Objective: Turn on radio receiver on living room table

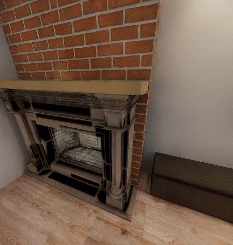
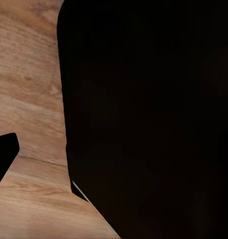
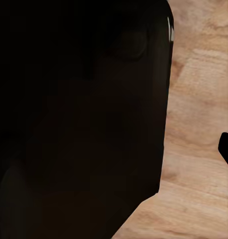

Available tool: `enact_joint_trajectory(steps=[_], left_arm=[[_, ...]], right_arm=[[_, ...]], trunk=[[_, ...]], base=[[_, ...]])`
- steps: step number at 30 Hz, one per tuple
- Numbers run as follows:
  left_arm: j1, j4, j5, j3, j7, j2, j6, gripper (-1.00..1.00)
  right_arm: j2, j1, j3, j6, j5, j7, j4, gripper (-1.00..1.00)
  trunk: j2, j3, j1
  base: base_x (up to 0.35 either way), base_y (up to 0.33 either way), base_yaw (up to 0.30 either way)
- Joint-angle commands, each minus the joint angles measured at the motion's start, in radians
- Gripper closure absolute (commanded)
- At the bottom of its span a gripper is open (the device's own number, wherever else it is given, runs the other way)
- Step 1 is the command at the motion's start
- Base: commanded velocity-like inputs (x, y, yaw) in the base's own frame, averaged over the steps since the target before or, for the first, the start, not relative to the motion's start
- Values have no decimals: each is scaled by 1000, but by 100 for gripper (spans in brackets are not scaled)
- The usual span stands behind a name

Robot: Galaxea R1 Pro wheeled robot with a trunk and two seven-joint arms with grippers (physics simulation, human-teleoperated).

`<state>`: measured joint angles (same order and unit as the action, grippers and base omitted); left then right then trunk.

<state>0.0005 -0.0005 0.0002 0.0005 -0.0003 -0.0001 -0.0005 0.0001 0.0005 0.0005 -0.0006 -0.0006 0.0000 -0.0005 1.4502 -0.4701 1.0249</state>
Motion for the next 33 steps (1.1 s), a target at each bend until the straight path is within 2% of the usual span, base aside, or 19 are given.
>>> enact_joint_trajectory(steps=[1, 5, 7, 15, 26, 27, 33], left_arm=[[4, -5, 2, 5, -3, -2, -5, -100], [3, -25, 3, 11, -3, 0, -19, -100], [3, -28, 4, 12, -3, 1, -30, -100], [3, -29, 4, 12, -3, 2, -61, -100], [3, -29, 4, 12, -3, 2, -61, -100], [3, -29, 4, 12, -3, 2, -61, -100], [3, -29, 4, 12, -3, 2, -61, -100]], right_arm=[[1, 5, 5, -5, -5, 0, -5, -100], [-2, 2, 28, -26, -2, -2, -18, -100], [5, -2, 39, -38, -13, 1, -21, -100], [7, -2, 84, -58, -58, 7, -21, -100], [8, -2, 146, -61, -110, 2, -21, -100], [8, -2, 400, -61, -110, 2, -21, -100], [8, -2, 401, -61, -110, 1, -21, -100]], trunk=[[0, 0, 0], [0, 0, 0], [0, 0, 0], [0, 0, 0], [0, 0, 0], [0, 0, 0], [0, 0, 0]], base=[[0, 0, 0], [0, 0, 0], [0, 0, 0], [0, 0, 4], [0, 0, 251], [0, 0, 272], [0, 0, 272]])
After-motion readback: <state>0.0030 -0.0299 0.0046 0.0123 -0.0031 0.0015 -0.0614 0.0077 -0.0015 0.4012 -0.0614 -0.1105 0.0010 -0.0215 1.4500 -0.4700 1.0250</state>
